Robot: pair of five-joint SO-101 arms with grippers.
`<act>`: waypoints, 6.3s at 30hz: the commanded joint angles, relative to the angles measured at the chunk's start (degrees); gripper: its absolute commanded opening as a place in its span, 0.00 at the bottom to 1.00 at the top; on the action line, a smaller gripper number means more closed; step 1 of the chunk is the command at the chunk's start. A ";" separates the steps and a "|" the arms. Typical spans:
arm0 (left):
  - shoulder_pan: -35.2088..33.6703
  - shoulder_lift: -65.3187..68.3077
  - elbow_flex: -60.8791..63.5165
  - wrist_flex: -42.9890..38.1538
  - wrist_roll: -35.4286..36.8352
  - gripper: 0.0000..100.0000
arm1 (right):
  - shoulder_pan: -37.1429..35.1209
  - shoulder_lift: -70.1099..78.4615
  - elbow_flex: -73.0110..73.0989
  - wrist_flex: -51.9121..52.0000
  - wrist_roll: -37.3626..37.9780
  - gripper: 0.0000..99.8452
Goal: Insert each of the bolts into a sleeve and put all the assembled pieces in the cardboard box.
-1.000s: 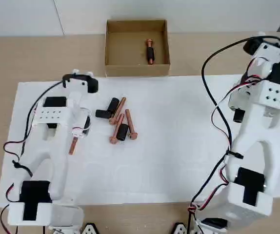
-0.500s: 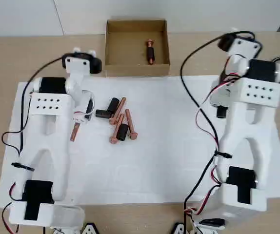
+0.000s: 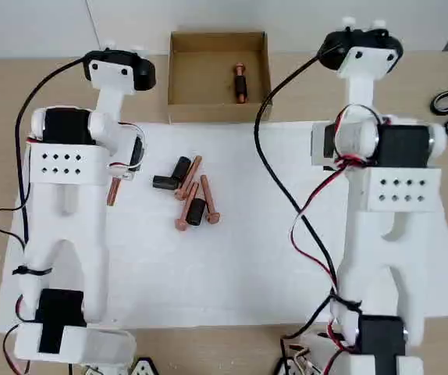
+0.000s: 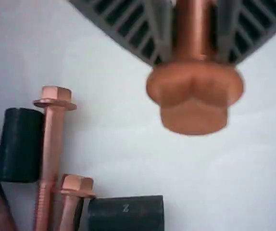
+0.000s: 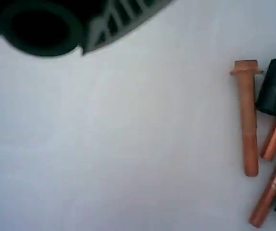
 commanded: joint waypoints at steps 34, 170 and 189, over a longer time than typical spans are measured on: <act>0.44 -18.64 -2.42 -2.29 17.58 0.01 | -22.73 -63.08 90.37 -64.92 3.69 0.00; 31.47 -71.65 91.12 -88.70 21.89 0.01 | -33.36 -90.77 112.00 -66.42 -10.02 0.00; 33.14 -72.00 90.86 -80.70 21.71 0.01 | -33.36 -90.77 112.00 -66.42 -10.02 0.00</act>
